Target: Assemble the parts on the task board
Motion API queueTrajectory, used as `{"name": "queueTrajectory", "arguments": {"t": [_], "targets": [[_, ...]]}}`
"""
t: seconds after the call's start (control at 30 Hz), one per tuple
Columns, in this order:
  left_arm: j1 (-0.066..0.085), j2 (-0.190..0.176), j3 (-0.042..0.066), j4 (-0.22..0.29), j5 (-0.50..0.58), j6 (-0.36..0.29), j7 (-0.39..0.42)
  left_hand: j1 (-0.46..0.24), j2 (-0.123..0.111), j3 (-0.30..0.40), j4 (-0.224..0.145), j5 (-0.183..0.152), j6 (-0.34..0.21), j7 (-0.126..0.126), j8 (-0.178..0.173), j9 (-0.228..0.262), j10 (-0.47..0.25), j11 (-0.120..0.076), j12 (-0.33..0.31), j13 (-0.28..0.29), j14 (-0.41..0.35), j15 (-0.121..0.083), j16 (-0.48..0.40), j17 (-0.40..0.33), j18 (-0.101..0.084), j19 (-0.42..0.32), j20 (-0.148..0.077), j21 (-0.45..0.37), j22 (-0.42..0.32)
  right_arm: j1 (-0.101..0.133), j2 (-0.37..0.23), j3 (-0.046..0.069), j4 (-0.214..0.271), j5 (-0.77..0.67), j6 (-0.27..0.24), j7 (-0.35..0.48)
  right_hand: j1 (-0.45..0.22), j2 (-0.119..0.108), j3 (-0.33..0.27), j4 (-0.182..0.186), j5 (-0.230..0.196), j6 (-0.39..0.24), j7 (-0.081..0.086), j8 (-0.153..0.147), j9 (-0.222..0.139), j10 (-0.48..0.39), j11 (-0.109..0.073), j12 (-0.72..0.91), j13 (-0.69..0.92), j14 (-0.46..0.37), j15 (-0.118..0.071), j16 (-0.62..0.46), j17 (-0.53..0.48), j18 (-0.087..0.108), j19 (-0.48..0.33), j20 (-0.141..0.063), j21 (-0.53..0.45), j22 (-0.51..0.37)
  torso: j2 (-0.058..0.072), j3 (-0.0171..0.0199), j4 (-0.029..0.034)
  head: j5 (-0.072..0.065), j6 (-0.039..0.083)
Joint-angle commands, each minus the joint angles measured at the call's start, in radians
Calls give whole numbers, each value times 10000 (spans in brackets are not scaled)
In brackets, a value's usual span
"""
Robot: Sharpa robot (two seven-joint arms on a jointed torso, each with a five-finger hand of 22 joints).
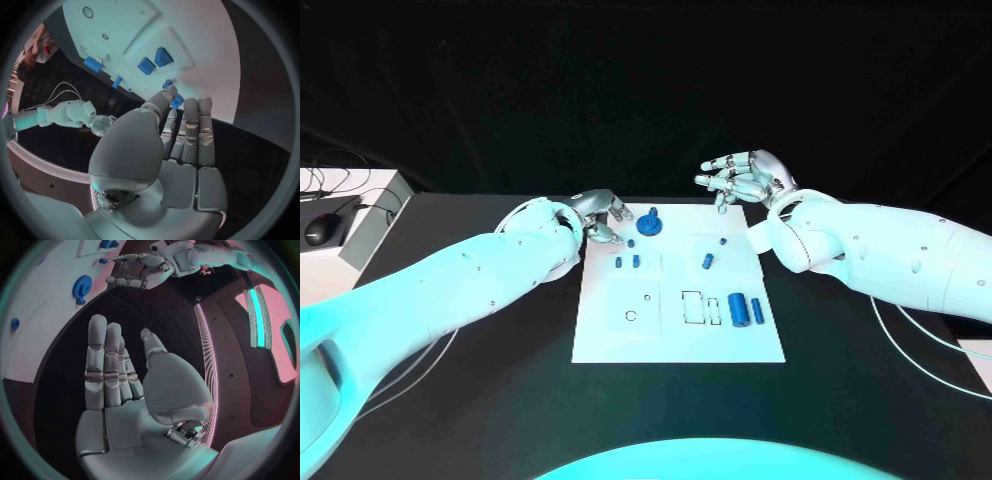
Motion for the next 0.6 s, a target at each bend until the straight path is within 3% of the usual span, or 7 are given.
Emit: {"name": "queueTrajectory", "arguments": {"t": [0.03, 0.23, 0.3, 0.33, 0.37, 0.53, 0.6], "targets": [[3, -200, 175, 217, 351, -278, 199, 60, -88, -100, 84, -11, -94, -2, -47, -17, -79, -11, 2, -11, -14, 68, 22, -68, 72, 8, 64, -86, -54, -1, -48, 8, -54, -173, -58, 36, 224, 17, 74, -213, -21, 173, -14, 5, -11, 280, -18, -683, -384, -37, -53, 19, -20, 116, -36, 5, 16, 3, -19, 5, 8, -4, 20], [5, -816, 559, 711, 1264, -419, 276, 245, -29, -3, 124, 2, 404, 238, -12, 8, 182, -71, 129, -12, -28, 10, -8, -215, 79, 39, 36, -134, -41, -2, -148, 9, -191, -963, 145, -158, 736, 16, 733, -742, -519, 755, -84, -243, -30, 1182, -55, -3000, -1745, 233, -167, 202, 75, 142, 160, -110, 285, 237, -48, 1, 5, -17, 97], [6, -1139, 671, 930, 2576, -750, 479, 199, 19, 96, 120, 8, 1029, 462, 34, 37, 426, -127, 188, -18, -99, -40, -147, -289, 81, 32, 15, -126, -22, -2, -204, 9, -264, -1566, 402, -300, 825, -1, 937, -882, -488, 1010, -120, -391, -27, 1631, -100, -3731, -2189, 473, -248, 366, 162, 170, 324, -187, 513, 442, -88, 1, 14, -48, 118], [7, -1279, 715, 1019, 3225, -860, 571, -23, 246, 176, 304, 11, 1913, 783, 337, 147, 1392, -377, 625, 85, -154, -181, -259, -339, 82, 0, -2, -151, -27, -2, -228, 9, -293, -1844, 525, -352, 864, 4, 1048, -948, -479, 1129, -140, -463, -30, 1834, -120, -4030, -2353, 579, -287, 428, 192, 179, 400, -228, 636, 558, -97, 1, 17, -59, 133], [8, -1455, 760, 1133, 4055, -980, 698, -91, 236, 199, 322, 11, 2143, 773, 382, 142, 1792, -545, 761, 60, -162, -276, -353, -378, 70, -37, -29, -198, -51, -2, -259, 9, -325, -2222, 653, -416, 905, 33, 1163, -1007, -470, 1250, -175, -517, -28, 2030, -156, -4265, -2464, 725, -335, 511, 230, 189, 474, -267, 756, 670, -113, 0, 21, -62, 147], [7, -2284, 879, 1759, 7256, -1071, 1428, -377, 247, 37, 468, -6, 2353, 775, 42, 81, 2240, -647, 596, -15, -165, -347, -1500, -806, -262, -355, -132, -1081, -678, -4, -373, 9, -448, -4328, 1030, -743, 925, -19, 1636, -1256, -581, 1709, -254, -923, -34, 2806, -262, -5559, -2510, 1135, -448, 696, 353, 3, 625, -412, 2806, 1965, -195, -25, 73, -165, 220], [-16, -2607, 901, 2071, 8318, -928, 1733, -514, 269, -191, 597, 2, 2298, 796, 57, 78, 2494, -694, 565, -8, -281, -315, -2039, -980, -383, -451, -127, -1503, -1008, -13, -407, 9, -508, -5313, 1131, -890, 900, -100, 1873, -1377, -564, 1779, -269, -992, -42, 3088, -236, -6187, -2496, 1293, -459, 725, 391, -37, 615, -440, 3439, 2443, -243, -47, 90, -318, 216]]}}
